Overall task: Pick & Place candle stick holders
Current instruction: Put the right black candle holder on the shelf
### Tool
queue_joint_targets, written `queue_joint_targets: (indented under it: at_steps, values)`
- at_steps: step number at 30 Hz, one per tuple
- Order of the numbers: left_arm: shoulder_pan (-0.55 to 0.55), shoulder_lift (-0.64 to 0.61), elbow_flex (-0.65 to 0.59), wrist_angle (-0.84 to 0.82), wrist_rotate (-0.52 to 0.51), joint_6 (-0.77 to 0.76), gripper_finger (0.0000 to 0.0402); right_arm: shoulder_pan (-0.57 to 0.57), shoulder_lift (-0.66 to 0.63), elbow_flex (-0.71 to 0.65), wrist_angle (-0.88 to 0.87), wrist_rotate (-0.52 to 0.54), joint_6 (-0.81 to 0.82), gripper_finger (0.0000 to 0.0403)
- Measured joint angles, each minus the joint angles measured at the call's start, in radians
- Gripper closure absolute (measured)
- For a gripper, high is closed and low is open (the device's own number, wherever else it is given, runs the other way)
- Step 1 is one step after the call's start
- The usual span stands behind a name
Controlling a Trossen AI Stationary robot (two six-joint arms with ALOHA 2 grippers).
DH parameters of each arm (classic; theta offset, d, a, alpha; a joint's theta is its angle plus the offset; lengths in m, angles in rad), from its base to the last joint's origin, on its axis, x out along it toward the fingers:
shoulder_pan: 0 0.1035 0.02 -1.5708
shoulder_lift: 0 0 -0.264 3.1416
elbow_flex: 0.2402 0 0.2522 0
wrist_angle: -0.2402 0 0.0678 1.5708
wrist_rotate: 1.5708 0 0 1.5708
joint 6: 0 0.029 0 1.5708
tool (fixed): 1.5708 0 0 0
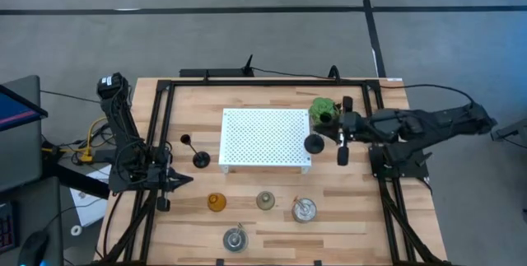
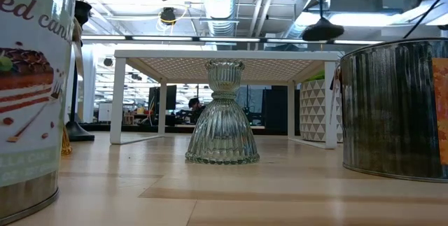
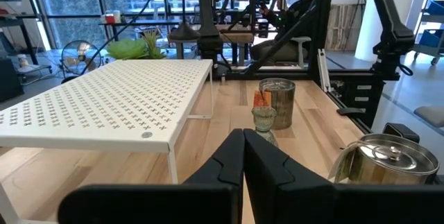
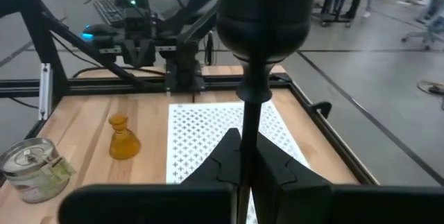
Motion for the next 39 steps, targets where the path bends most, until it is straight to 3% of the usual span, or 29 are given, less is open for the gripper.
queue_joint_targets:
  at_steps: [6, 12, 21, 28, 39]
  values:
    - [0.000, 0.000, 0.000, 0.000, 0.000, 0.000, 0.0394, -0.087, 0.072, 0.040, 0.058, -0.125, -0.051, 0.0401]
    - [0.000, 0.000, 0.000, 0.000, 0.000, 0.000, 0.0394, -0.192, 0.130, 0.040, 0.185, -0.321, -0.060, 0.0401]
    - [0.000, 0.000, 0.000, 0.000, 0.000, 0.000, 0.0394, -0.329, 0.210, 0.040, 0.260, -0.449, -0.074, 0.0401]
    - [0.000, 0.000, 0.000, 0.000, 0.000, 0.083, 0.0394, -0.428, 0.268, 0.040, 0.291, -0.485, -0.074, 0.0401]
    - [0.000, 0.000, 0.000, 0.000, 0.000, 0.080, 0.0394, -0.577, 0.283, 0.040, 0.224, -0.484, 0.006, 0.0401]
